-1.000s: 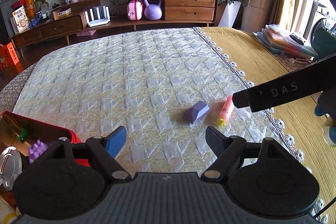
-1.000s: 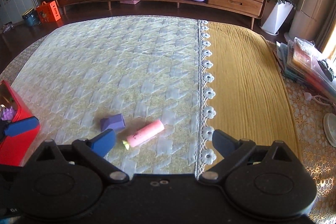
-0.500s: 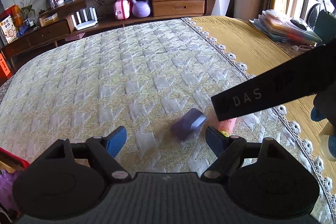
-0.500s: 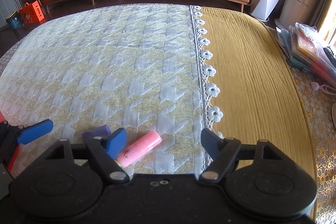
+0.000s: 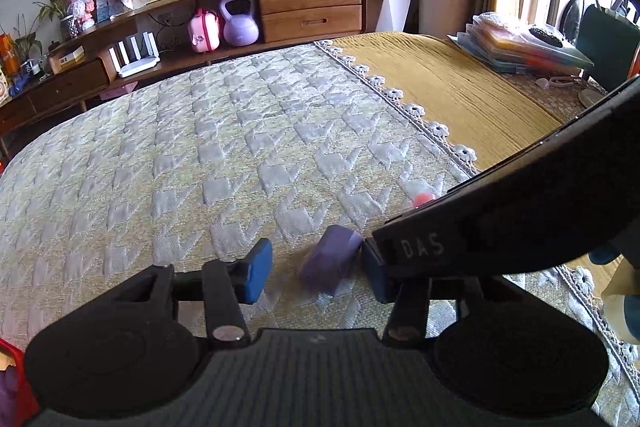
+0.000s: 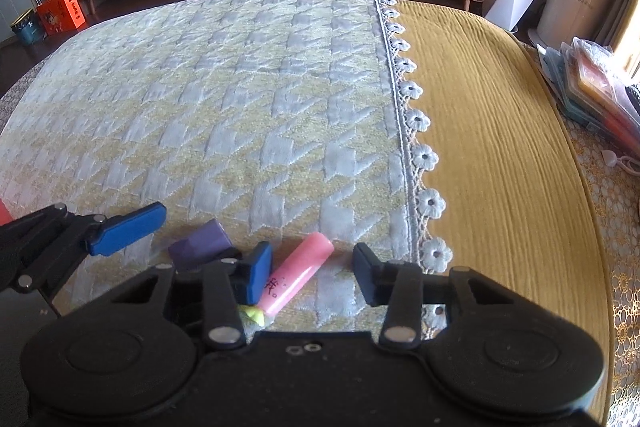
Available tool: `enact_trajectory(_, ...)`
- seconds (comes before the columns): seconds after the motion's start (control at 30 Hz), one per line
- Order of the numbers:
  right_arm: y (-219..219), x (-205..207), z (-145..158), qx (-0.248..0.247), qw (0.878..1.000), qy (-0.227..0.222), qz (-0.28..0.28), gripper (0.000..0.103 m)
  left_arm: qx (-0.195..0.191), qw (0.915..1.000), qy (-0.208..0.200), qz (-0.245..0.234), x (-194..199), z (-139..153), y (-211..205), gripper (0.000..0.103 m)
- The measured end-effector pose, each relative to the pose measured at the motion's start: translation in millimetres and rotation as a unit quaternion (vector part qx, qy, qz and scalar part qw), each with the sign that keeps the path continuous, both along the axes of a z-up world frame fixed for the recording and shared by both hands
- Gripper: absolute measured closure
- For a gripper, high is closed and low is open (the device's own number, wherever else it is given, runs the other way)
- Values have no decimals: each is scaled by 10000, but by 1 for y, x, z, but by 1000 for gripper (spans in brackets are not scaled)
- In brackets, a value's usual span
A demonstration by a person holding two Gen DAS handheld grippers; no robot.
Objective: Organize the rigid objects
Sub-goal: 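Grasp the purple block with the left tool while the right grasps the pink tube, then carry the purple block into the red box with the left tool while the right carries the pink tube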
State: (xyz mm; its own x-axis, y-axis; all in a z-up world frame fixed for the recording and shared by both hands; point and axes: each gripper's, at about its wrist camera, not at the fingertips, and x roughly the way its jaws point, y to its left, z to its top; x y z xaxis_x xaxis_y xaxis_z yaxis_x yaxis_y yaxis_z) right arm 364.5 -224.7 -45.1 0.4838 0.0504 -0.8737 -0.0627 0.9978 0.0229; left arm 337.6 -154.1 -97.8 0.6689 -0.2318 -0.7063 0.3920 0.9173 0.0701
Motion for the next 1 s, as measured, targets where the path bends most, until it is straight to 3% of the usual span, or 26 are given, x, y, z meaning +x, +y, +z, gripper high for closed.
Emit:
enact_trajectory(0.07,4,-3,0,-34,10000,-13,61,66,25,9999,-22,-130,-3,0,-3,71)
enact_trajectory(0.23,7,-11,3,-47,9999,-57,90,80,118,9999,-62,-85,-9,0,-5,83)
enact_trajectory(0.4,-1,-15,4,60,9999,-70,73,88,201,9998,-44,2,-17,2,2,83)
enact_trajectory(1.0,-6,-83,34,516,9970,-222,537,88,-201,9984,264,454,-64,25,39,83)
